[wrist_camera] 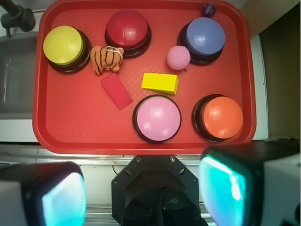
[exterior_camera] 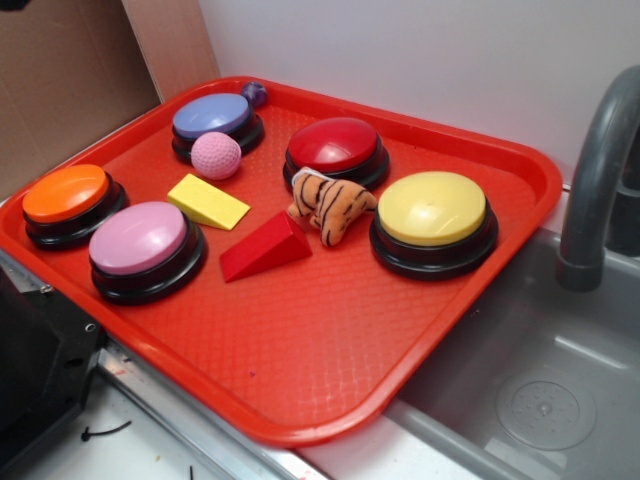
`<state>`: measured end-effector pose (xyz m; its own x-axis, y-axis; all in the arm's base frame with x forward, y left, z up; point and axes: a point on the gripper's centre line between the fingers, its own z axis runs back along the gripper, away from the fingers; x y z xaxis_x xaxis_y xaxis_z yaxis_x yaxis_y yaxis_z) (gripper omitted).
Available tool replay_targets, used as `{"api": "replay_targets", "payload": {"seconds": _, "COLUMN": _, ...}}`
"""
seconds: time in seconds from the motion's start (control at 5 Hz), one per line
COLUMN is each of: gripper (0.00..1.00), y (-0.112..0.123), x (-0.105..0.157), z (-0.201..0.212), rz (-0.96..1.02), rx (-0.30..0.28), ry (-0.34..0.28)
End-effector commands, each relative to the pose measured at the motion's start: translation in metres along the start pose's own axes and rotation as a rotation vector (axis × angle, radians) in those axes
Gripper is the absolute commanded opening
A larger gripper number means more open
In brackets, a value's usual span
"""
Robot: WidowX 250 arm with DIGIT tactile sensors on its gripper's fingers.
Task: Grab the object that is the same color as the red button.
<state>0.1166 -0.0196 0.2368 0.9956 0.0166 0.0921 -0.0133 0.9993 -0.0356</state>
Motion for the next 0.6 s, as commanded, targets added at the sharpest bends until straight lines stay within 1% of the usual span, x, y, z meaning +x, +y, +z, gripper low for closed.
{"api": "replay_targets", "payload": {"seconds": 0.0, "gripper": 1.0, "y": 0.0, "x": 0.0, "z": 0.0, "rz": 0.0, "rx": 0.0, "ry": 0.0}}
{"api": "replay_targets", "payload": {"seconds": 0.2, "gripper": 1.0, "y": -0.005, "x": 0.016, "z": -0.023, "rz": -0.03, "rx": -0.003, "ry": -0.002}}
{"api": "replay_targets", "payload": {"seconds": 0.4, "gripper": 1.0, "y": -0.009, "x": 0.033, "z": -0.045, "rz": -0.103, "rx": -0.023, "ry": -0.012}}
